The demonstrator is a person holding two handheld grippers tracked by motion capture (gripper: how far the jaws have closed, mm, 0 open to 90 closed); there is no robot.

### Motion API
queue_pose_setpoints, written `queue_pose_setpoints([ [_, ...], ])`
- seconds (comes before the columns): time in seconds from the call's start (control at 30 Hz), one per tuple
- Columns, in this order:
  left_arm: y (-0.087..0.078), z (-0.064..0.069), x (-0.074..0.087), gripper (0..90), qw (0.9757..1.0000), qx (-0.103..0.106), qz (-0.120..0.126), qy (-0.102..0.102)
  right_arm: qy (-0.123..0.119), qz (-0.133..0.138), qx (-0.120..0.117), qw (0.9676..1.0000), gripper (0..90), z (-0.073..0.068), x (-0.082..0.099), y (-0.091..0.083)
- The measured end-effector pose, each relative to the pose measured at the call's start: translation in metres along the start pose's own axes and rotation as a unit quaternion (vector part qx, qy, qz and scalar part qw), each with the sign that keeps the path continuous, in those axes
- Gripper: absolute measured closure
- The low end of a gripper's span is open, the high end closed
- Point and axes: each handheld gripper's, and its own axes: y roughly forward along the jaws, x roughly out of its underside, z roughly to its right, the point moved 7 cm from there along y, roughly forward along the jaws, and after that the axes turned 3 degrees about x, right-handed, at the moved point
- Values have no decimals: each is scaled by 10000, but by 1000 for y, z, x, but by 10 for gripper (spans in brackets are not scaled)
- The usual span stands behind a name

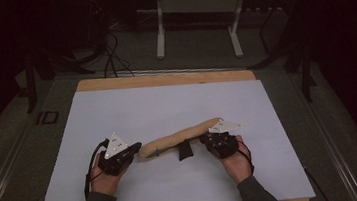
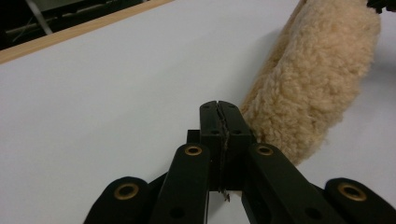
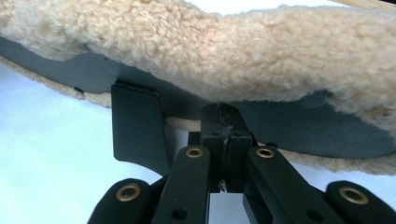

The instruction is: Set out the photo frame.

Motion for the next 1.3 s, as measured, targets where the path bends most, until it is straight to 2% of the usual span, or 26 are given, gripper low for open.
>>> queue_pose_setpoints([
  [0.47,-1,6,0,900,10000,63,20,25,-98,-21,-47,9999,897,-9,-2,3],
  [0.83,-1,13,0,900,9999,129,17,59,-35,-46,-51,10000,897,-7,-3,5],
  [1.3,-1,28,0,900,9994,327,40,111,0,-83,-18,10000,896,-5,-5,6],
])
